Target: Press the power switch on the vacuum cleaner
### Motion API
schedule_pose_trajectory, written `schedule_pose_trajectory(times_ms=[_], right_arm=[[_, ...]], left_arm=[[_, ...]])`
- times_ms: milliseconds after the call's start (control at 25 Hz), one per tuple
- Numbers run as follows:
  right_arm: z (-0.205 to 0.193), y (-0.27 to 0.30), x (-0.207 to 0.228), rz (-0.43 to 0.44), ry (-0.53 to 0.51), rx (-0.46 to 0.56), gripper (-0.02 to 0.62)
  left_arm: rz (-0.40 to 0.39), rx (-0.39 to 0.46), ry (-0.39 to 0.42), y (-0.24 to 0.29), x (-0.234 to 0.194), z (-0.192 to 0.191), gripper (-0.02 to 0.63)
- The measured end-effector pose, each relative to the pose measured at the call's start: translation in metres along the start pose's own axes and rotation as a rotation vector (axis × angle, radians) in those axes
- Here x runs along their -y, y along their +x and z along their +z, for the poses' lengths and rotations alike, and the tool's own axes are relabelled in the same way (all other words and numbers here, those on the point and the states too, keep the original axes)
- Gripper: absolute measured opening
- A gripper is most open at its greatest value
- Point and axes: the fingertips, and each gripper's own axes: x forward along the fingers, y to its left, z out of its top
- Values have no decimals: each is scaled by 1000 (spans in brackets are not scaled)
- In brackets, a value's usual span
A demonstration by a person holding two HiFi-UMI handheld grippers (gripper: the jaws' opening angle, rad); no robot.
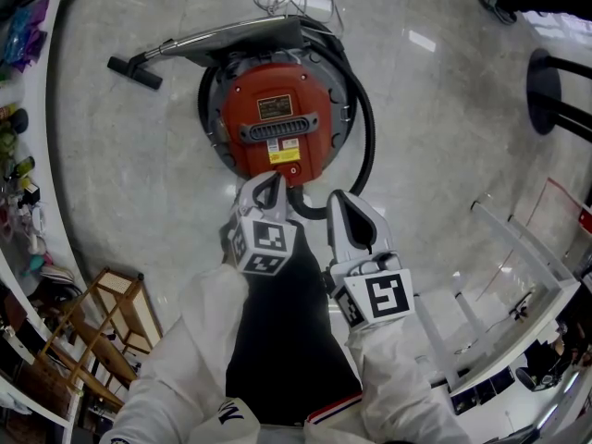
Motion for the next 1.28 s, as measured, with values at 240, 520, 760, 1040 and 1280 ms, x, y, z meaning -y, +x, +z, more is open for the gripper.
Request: schedule_pose_trajectory(times_ms=[240, 520, 760, 1040, 1280], right_arm=[[-4, 0, 1, -5, 12, -9, 0], [-5, 0, 2, -6, 4, -10, 0], [-7, 1, 2, -3, 4, -14, 0], [-4, -2, -1, -7, -1, -4, 0], [7, -13, -2, -15, -23, 23, 0]], left_arm=[[-2, -2, -3, 0, 0, 0, 0], [4, -24, -12, 3, -2, -4, 0], [5, -19, -17, 4, -2, -4, 0], [5, -14, -45, 5, -4, -5, 0], [28, -9, -65, -1, -10, -5, 0]])
